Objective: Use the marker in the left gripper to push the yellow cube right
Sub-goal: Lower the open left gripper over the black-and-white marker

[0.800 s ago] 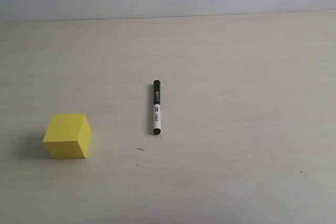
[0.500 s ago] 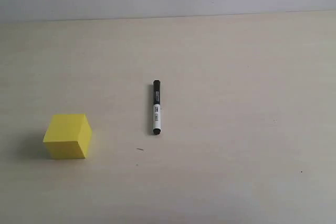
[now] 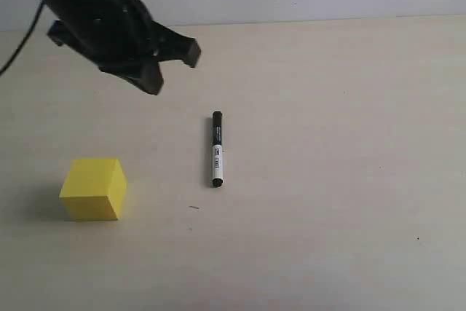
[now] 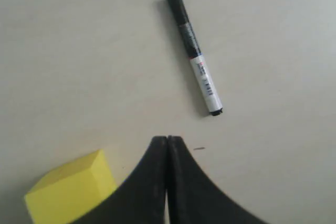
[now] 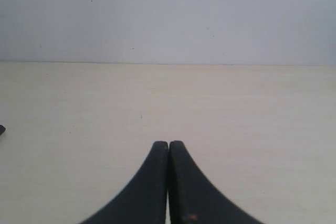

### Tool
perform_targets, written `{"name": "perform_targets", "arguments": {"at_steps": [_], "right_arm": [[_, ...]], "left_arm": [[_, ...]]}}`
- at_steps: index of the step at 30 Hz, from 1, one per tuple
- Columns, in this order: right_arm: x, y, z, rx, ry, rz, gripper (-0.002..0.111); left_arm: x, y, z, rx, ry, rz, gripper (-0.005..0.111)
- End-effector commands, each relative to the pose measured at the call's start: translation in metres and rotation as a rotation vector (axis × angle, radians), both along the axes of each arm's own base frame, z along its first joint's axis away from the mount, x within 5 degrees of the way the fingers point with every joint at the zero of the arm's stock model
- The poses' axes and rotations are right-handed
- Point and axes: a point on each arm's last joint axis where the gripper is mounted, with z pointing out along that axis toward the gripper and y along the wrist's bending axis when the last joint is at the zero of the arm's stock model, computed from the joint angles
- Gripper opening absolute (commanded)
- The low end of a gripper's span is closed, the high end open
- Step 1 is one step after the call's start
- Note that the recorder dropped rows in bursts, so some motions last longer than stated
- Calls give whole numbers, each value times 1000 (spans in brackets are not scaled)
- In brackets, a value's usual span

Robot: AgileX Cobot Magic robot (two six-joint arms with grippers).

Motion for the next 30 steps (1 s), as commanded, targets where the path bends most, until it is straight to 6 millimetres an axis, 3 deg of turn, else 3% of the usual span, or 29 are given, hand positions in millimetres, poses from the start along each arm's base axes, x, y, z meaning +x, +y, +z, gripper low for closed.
{"name": "perform_targets", "arguments": {"at_steps": [1, 4, 7, 9, 13, 18, 30], "right_arm": [[0, 0, -1, -1, -7, -7, 0], [0, 0, -1, -1, -7, -7, 0], [0, 0, -1, -1, -7, -7, 0], [0, 0, -1, -1, -7, -7, 0], [0, 0, -1, -1, -7, -7, 0], [0, 0, -1, -1, -7, -7, 0], [0, 0, -1, -1, -7, -7, 0]], "left_arm": [[6, -38, -20, 21, 53, -22, 2], [10, -57, -37, 40, 87, -29, 13], [18, -71, -56, 46, 128, 35, 37], [21, -74, -68, 51, 151, 79, 44], [26, -79, -98, 78, 189, 106, 44], [29, -82, -116, 78, 209, 138, 44], [29, -86, -139, 97, 247, 185, 44]]}}
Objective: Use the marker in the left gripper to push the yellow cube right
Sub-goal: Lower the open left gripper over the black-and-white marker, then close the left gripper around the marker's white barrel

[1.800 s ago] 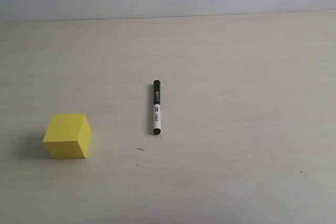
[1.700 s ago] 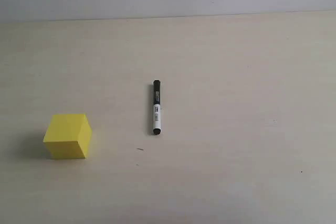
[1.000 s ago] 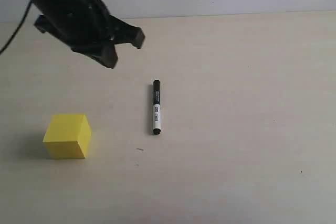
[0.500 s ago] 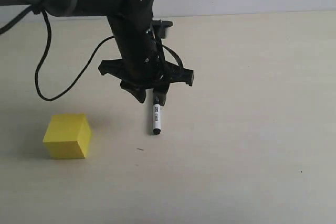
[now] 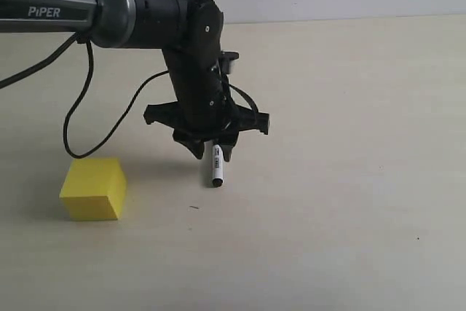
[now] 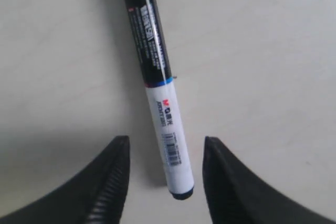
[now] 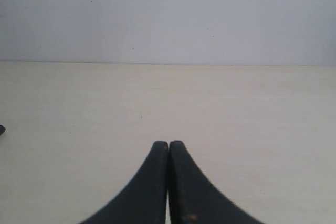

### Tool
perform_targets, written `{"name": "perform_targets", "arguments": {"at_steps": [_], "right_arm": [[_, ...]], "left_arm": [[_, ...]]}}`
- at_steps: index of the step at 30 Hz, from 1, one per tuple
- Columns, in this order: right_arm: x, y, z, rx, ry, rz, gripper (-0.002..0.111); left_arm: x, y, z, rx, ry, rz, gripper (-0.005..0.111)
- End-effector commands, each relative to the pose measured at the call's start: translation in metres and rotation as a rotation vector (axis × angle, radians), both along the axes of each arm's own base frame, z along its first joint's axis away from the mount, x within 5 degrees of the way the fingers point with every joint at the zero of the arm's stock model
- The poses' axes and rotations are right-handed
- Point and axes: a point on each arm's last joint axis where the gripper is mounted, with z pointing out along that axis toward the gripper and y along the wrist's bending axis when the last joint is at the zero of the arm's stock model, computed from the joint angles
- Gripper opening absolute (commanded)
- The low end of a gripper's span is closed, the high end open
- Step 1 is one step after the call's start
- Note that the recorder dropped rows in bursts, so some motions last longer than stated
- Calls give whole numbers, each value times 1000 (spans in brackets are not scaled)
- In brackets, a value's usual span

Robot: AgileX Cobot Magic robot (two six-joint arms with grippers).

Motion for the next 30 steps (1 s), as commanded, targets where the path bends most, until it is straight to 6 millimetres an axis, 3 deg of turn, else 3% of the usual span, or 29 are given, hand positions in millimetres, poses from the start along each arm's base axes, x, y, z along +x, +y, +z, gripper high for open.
{"name": "perform_targets", "arguments": {"at_steps": [1, 30], "right_arm": [[0, 0, -1, -1, -7, -7, 0], [0, 0, -1, -1, -7, -7, 0]], "left_arm": [[-2, -6, -8, -9, 4, 17, 44], [-2, -6, -15, 8, 22, 17, 44]]}}
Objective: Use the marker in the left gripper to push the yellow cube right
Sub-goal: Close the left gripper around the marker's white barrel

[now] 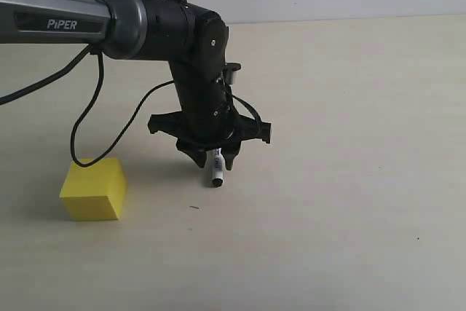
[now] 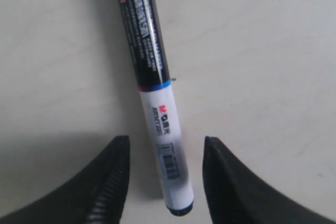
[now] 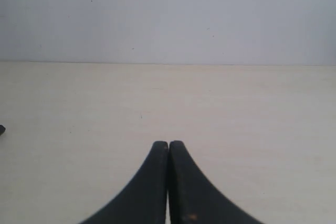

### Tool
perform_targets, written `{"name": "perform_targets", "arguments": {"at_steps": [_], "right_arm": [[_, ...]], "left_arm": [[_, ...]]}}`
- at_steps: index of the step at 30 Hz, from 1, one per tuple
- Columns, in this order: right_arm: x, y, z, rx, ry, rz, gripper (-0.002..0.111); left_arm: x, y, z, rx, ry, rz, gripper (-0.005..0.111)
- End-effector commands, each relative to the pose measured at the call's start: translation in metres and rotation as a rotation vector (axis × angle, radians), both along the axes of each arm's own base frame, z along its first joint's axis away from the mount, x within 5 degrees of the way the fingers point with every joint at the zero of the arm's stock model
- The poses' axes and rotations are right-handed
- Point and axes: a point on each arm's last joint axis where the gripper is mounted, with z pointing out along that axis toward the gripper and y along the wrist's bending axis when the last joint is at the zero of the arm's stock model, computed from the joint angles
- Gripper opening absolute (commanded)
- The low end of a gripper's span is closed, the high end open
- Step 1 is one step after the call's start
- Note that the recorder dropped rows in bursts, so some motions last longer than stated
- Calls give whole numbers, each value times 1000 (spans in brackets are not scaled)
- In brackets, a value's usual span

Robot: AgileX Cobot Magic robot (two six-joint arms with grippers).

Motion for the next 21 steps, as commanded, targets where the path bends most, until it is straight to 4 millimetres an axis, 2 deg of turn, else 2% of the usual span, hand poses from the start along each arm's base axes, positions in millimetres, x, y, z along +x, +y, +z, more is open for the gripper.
{"name": "perform_targets", "arguments": {"at_steps": [1, 4, 13, 21], "right_arm": [[0, 0, -1, -1, -7, -7, 0], [0, 0, -1, -1, -7, -7, 0], [0, 0, -1, -1, -7, -7, 0], [0, 0, -1, -1, -7, -7, 0]], "left_arm": [[-1, -2, 0, -1, 6, 9, 44], [-2, -2, 0, -3, 7, 8, 42], [-4, -5, -1, -3, 3, -3, 19], [-5, -4, -1, 8, 18, -1, 19]]}}
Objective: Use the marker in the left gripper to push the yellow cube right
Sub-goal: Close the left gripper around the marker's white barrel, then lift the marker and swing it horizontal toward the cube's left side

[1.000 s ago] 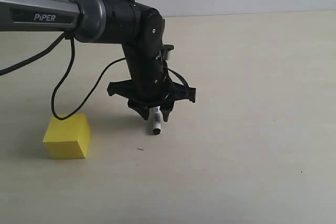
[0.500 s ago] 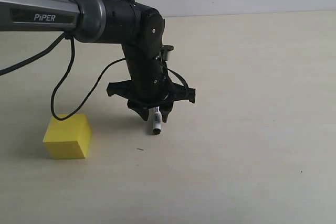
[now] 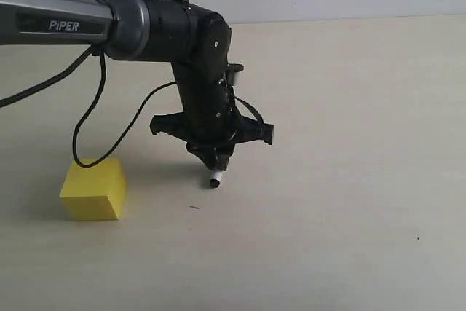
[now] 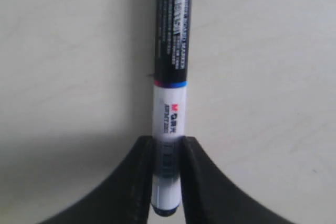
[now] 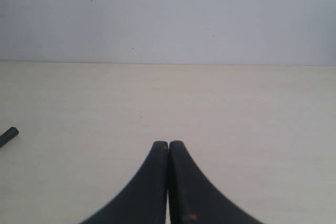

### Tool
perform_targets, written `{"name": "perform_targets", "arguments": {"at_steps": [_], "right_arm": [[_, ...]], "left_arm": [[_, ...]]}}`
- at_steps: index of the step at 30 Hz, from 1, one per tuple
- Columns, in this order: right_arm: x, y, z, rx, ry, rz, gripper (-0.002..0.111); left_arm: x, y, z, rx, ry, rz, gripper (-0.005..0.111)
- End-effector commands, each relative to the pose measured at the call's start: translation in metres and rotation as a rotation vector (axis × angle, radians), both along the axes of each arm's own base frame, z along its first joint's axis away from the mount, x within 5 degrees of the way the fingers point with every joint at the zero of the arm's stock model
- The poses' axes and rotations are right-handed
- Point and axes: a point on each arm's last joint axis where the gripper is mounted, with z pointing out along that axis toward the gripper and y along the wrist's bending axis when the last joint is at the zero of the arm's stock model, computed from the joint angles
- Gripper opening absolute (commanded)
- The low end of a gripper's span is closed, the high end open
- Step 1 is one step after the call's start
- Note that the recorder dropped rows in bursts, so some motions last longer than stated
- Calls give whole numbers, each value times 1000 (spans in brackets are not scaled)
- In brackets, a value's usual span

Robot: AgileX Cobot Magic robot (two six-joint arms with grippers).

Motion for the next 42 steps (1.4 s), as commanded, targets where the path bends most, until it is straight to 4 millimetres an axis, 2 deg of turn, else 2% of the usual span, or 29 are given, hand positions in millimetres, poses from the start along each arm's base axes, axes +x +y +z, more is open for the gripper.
{"name": "perform_targets", "arguments": {"at_steps": [1, 13, 19, 21, 23, 25, 29, 32, 34, 36, 40, 42], "right_arm": [[0, 0, -1, -1, -7, -7, 0], [0, 0, -1, -1, -7, -7, 0], [0, 0, -1, -1, -7, -7, 0], [0, 0, -1, -1, -7, -7, 0], [0, 0, -1, -1, -7, -7, 0], [0, 0, -1, -1, -7, -7, 0], [0, 0, -1, -1, -7, -7, 0], [0, 0, -1, -1, -7, -7, 0], [0, 0, -1, -1, -7, -7, 0], [0, 0, -1, -1, -7, -7, 0], [0, 0, -1, -1, -7, -7, 0], [0, 0, -1, -1, -7, -7, 0]], "left_arm": [[-2, 0, -1, 10, 20, 5, 19], [-3, 0, -7, 25, 36, 0, 20], [-4, 1, -7, 30, 40, -20, 46], [-4, 1, -7, 30, 40, -20, 47], [-3, 0, -7, 24, 33, -19, 43], [-2, 0, -7, 19, 28, -19, 33], [-2, 0, -5, 16, 23, -37, 1], [-4, 1, 14, 1, 1, -91, 0], [-6, 3, 37, -21, -33, -110, 0], [-10, 10, 69, -29, -90, -147, 0], [-33, 45, 115, 57, -172, -214, 0], [-50, 75, 126, 134, -199, -233, 0]]}}
